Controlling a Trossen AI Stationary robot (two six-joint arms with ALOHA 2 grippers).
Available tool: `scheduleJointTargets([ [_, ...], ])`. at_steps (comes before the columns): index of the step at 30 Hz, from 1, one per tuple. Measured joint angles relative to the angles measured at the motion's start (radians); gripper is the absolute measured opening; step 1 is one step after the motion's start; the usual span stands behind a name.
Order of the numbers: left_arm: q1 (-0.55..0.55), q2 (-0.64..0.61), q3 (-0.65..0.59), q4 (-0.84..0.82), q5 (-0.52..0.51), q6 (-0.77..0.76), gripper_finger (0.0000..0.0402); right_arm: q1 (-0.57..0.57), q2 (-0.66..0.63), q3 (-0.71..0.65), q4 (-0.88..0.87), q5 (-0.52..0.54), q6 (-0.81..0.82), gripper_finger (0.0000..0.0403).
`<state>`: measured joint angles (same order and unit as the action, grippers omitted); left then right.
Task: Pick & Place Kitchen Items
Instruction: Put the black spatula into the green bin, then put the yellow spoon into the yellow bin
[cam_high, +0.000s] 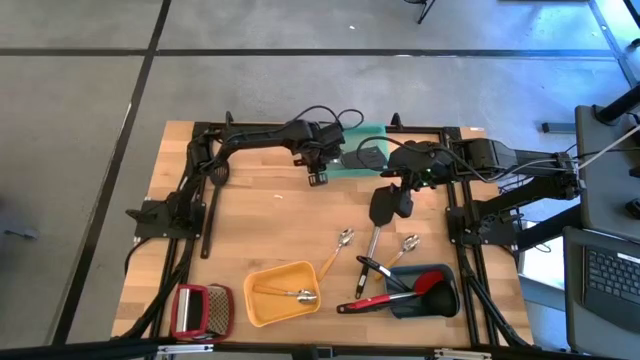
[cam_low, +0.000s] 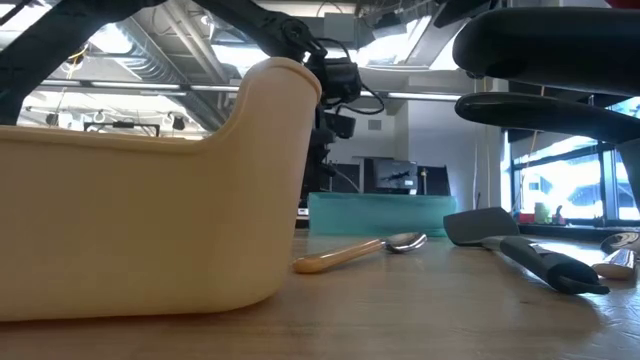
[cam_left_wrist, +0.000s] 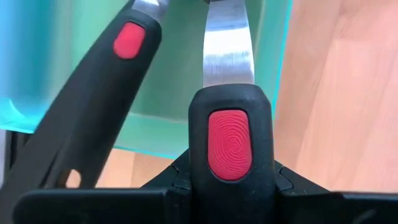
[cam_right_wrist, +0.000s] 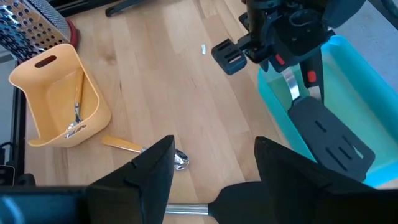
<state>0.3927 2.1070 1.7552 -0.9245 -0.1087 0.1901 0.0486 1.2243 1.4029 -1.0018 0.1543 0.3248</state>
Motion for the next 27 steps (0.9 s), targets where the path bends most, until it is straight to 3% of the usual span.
scheduleJointTargets([
  [5,0.003,0.0,0.0,0.015,-0.065,0.009,0.0102,0.0,0.0,0.0,0.011,0.0,0.0,0.0224],
  [12,0.011,0.0,0.0,0.01,-0.05,0.015,0.0153,0.0,0.0,0.0,0.018,0.0,0.0,0.0224],
  [27,0.011,0.0,0.009,0.029,-0.028,0.009,0.0161,0.0,0.0,0.0,0.045,0.001,-0.001,0.0224],
])
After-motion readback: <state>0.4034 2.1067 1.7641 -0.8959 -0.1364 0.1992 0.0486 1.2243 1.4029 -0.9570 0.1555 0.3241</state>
